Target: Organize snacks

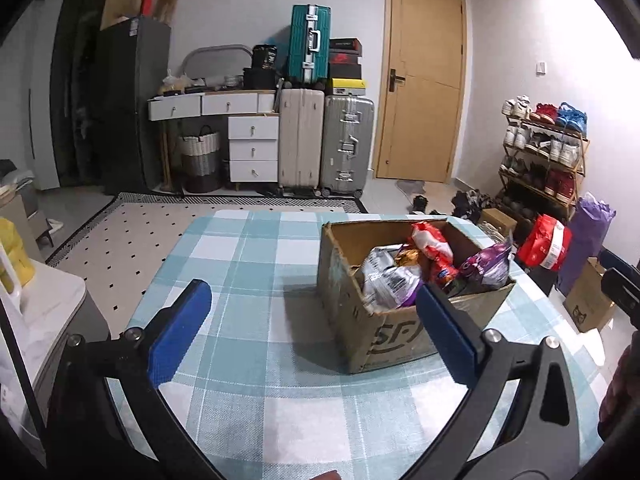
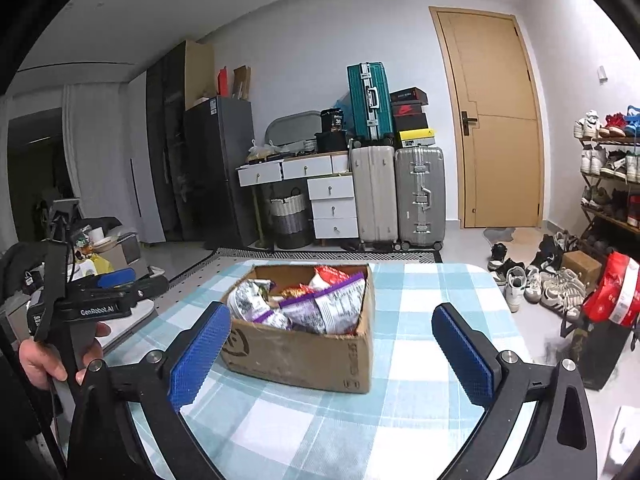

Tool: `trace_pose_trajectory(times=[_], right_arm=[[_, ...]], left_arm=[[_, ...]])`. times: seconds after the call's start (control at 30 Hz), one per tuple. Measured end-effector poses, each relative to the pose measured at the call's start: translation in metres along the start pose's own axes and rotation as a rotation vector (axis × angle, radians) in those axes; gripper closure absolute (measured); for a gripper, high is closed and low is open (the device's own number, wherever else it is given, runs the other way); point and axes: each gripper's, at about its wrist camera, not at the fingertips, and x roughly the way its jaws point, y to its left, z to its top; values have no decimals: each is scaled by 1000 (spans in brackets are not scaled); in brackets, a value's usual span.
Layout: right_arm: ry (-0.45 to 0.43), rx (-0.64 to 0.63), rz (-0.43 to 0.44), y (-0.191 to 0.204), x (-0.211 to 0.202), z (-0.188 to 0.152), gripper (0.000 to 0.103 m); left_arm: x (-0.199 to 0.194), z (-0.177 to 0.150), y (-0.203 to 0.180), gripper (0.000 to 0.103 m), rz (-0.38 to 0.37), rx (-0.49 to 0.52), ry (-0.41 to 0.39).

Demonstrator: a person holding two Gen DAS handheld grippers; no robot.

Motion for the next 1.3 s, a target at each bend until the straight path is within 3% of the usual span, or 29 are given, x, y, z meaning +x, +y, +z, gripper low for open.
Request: trace_pose_trajectory(times=[0.57, 1.0, 1.3], right_arm=[[13, -26, -43, -9, 19, -49, 1], [24, -32, -64, -18, 33, -66, 1], [-4, -95, -70, -6, 30, -68, 0]], left_arm=[[27, -56, 9, 1, 34, 19, -34], [45, -68, 2, 1, 33, 50, -23], [21, -72, 0, 1, 41, 60, -148]])
